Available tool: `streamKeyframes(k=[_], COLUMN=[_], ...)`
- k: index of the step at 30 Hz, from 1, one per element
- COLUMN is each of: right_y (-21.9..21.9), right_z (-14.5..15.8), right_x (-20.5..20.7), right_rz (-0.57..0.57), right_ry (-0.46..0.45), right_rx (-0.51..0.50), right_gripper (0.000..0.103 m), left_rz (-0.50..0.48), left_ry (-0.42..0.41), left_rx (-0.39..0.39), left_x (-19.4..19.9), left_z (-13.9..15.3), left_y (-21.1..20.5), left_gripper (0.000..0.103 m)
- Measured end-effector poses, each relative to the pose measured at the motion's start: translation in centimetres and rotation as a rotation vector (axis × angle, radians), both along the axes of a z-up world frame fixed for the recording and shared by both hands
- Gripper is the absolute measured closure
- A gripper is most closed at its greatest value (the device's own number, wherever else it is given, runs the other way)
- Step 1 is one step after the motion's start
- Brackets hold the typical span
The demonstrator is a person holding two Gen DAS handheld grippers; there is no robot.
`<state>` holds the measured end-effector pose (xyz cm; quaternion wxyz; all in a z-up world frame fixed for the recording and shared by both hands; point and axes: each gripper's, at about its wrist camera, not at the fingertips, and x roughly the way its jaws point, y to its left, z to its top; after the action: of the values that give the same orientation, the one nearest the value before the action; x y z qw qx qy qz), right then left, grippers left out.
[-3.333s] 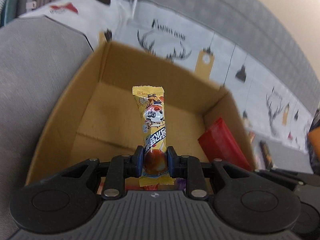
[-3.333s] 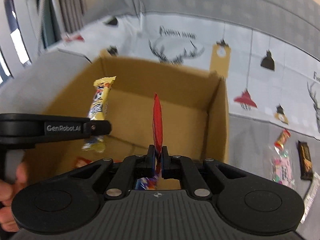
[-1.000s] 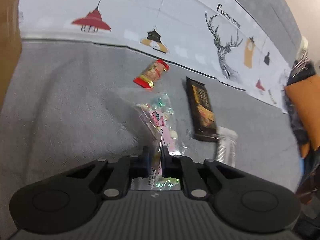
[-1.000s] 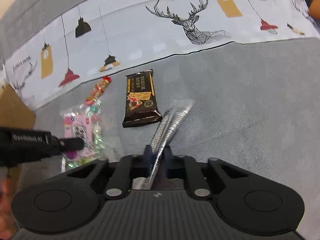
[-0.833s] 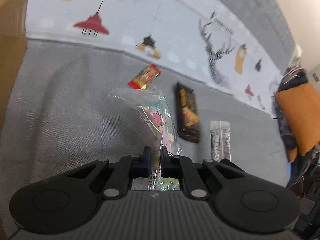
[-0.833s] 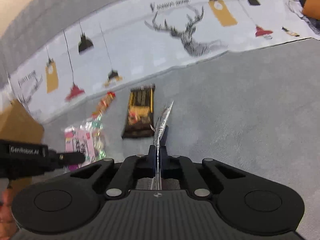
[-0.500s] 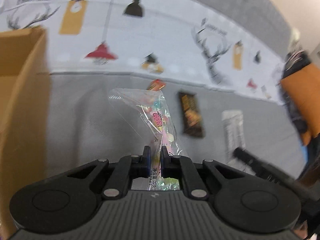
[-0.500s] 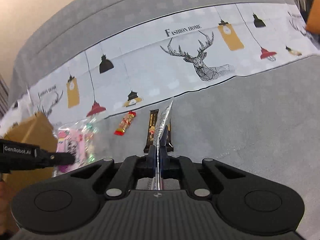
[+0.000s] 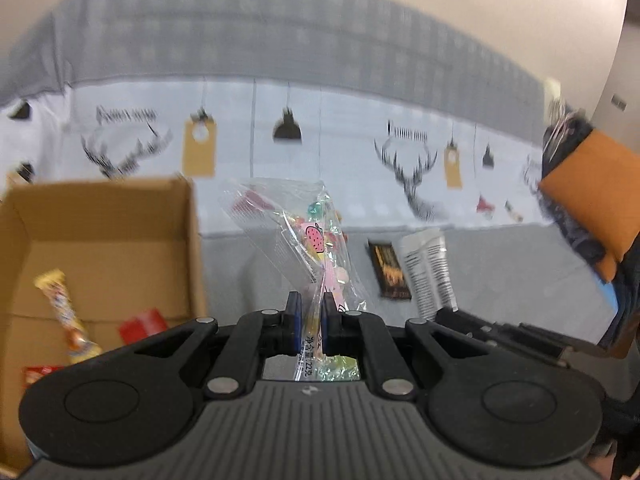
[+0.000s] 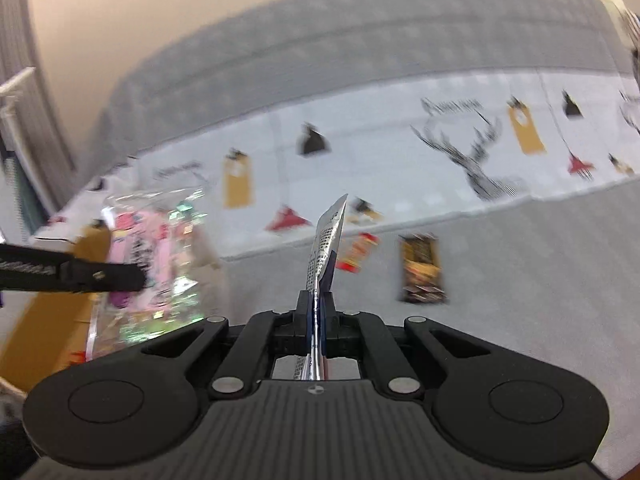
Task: Organize snacks
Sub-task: 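Carry the candy bag and silver stick into the box and release them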
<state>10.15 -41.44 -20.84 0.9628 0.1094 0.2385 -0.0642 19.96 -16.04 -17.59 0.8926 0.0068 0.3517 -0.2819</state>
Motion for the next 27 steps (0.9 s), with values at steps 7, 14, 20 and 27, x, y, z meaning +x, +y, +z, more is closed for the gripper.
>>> streamKeyframes(k=[7,14,20,27], right_y=[9.7,18.9,23.3,24.2], right_z=[6.1,10.2,9.9,5.5], right_x=[0.0,1.2,3.7,8.1], right_rz=[0.153,0.289,0.376,0.363], right_ry=[-0.088,-0.165,-0.137,-0.009], right_rx=[-0.039,-0.158,-0.179,-0.148], right_gripper=[0.099,0.099,0.099,0.099], left_rz=[0.087,0.189,0.242,0.231], left_ry=[-0.177,-0.261,-0.210,-0.079], left_rx=[-0.031,-0.046,-0.076,0.028], left_x=[-3.0,-3.5,-0.7,3.3], left_z=[5.6,7.2,4.4,-1.6], left_y=[8.0,15.5,19.6,20.4], left_gripper=[0.093,0.093,0.093,0.093])
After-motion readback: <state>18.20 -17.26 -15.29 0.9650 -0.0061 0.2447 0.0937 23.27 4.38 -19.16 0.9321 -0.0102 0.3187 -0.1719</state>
